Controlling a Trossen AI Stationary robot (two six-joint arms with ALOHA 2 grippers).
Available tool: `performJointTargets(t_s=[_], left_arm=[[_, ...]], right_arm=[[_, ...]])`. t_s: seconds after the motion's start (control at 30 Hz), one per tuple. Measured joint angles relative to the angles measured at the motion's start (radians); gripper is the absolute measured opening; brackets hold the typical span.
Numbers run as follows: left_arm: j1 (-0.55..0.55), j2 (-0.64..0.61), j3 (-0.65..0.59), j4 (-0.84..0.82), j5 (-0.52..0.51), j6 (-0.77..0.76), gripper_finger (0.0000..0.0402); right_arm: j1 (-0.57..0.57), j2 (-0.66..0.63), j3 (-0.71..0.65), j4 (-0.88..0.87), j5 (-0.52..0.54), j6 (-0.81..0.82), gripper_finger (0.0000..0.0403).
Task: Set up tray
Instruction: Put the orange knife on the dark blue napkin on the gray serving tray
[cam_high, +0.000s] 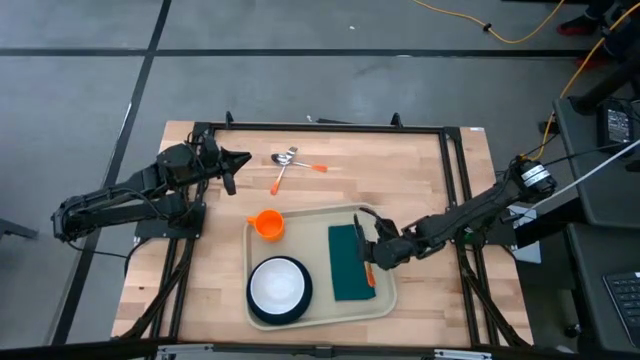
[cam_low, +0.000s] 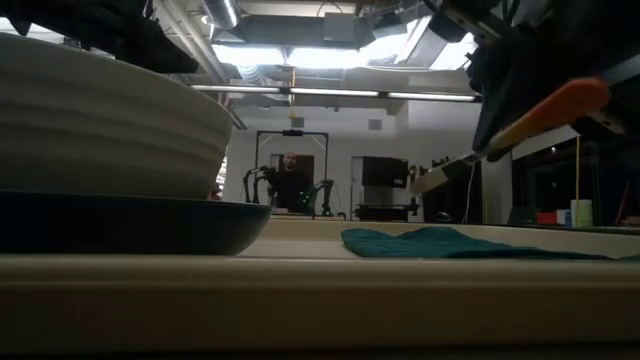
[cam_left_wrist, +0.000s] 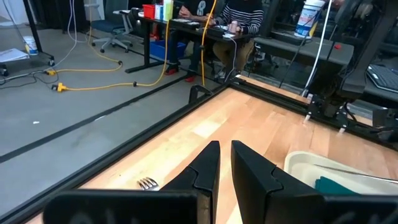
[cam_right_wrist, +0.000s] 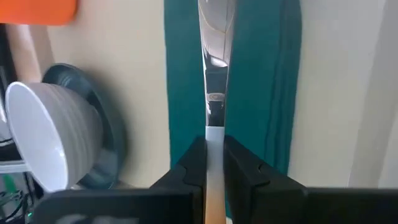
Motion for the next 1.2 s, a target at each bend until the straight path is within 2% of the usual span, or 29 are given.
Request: performJointTargets(t_s=[0.2, 0.53, 1.2], left_arm=[[0.0, 0.0, 0.0, -0.001, 0.0, 0.0, 0.0033], [0.0, -0.001, 0.0, 0.001, 0.0, 0.007, 0.0033], [0.0, -0.001, 0.0, 0.002, 0.045, 0.005, 0.0033]], right_arm=[[0.041, 0.06, 0.001, 0.051, 0.043, 0.087, 0.0034], [0.063, 0.164, 0.001, 0.111, 0.028, 0.109, 0.0034], [0.062, 0.181, 0.001, 0.059, 0.022, 0.08, 0.0034]])
